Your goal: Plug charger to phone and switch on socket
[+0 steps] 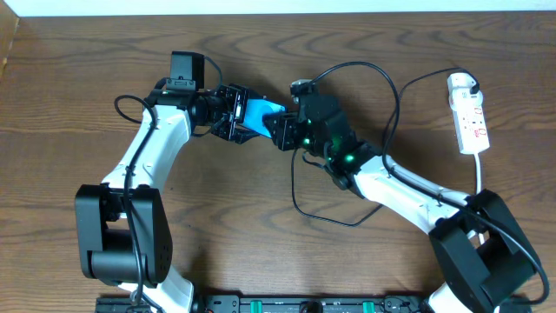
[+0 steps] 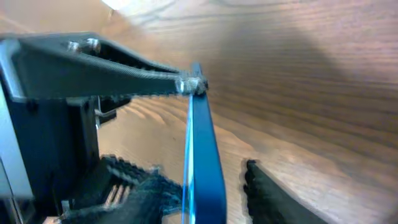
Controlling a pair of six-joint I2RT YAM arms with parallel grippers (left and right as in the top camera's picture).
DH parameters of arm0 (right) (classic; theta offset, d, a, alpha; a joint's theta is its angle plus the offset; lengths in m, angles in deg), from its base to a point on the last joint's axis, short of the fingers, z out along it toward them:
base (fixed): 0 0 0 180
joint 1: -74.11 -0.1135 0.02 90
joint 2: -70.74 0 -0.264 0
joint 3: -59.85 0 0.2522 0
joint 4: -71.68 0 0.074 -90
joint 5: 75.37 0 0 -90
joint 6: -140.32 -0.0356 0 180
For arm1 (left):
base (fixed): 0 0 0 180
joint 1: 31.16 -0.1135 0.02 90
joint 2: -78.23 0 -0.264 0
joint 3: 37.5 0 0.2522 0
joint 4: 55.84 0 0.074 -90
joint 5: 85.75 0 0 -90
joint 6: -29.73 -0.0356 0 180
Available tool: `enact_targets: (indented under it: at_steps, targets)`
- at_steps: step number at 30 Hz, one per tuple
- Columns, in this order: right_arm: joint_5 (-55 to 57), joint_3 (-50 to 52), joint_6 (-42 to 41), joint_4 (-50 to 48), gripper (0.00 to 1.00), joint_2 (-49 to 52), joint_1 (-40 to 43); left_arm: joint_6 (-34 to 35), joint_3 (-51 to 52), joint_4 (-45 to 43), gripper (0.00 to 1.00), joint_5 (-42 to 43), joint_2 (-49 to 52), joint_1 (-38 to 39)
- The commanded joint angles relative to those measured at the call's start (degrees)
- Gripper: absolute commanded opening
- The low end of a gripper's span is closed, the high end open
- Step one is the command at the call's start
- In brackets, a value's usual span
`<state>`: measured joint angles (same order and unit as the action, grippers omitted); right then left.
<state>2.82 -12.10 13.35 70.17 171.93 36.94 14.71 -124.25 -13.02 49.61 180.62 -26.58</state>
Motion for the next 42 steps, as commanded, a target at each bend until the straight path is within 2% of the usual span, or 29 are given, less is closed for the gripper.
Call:
enact_targets:
  at_steps: [1,4,6,10,11,13,14,16,20,24,28,33,36,42]
  targets:
    - [-0.42,-0.63,-1.86,-1.86,0.24,1.81,-0.44,0.09,-0.42,-0.26,0.66,2.01,-0.39,-0.33]
    - [-0.76,-0.63,-3.34,-1.9,0.14,2.1,-0.44,0.09,-0.42,-0.26,0.66,1.99,-0.39,-0.33]
    - [-0.98,-0.63,-6.38,-2.12,0.01,1.92,0.0,0.09,-0.42,-0.26,0.66,1.99,-0.39,-0.33]
    - [-4.48,-0.63,-9.66,-2.1,0.01,0.09,2.71,0.09,-0.42,-0.31,0.68,1.99,-0.39,-0.33]
    - [-5.62,-0.63,-10.6,-2.08,0.01,-0.52,3.63,0.11,-0.42,-0.44,0.78,1.97,-0.39,-0.35]
    - [-8.09,-0.63,-12.81,-2.01,0.01,-1.62,5.35,0.11,-0.42,-1.29,0.91,1.97,-0.39,-0.33]
    - [-8.94,-0.63,-14.32,-1.99,0.01,-2.32,6.29,0.09,-0.42,-1.88,0.95,1.97,-0.39,-0.35]
    - [-9.57,-0.63,-15.74,-1.95,0.01,-3.1,7.54,0.11,-0.42,-2.86,0.96,1.97,-0.39,-0.35]
    - [-10.25,-0.63,-18.23,-1.97,0.01,-4.72,10.23,-0.2,-0.42,-5.53,0.97,2.01,-0.39,-0.33]
    - [-11.06,-0.66,-24.68,-3.93,0.01,-5.38,12.76,-7.37,-0.42,-10.78,0.97,2.82,-0.39,-0.33]
    - [-10.27,-0.66,-36.54,-8.5,0.01,-5.35,13.22,-10.05,-0.42,-19.08,0.97,5.25,-0.39,-0.33]
    - [-7.52,-0.66,-50.66,-12.15,0.02,-5.35,12.33,-8.0,-0.42,-26.29,0.94,5.22,-0.39,-0.33]
    - [-6.05,-0.66,-53.68,-12.2,0.02,-5.33,11.54,-5.6,-0.42,-29.64,0.91,5.25,-0.39,-0.33]
    - [-1.95,-0.66,-58.88,-15.8,0.02,-5.33,9.01,-0.5,-0.42,-38.03,0.77,6.69,-0.39,-0.13]
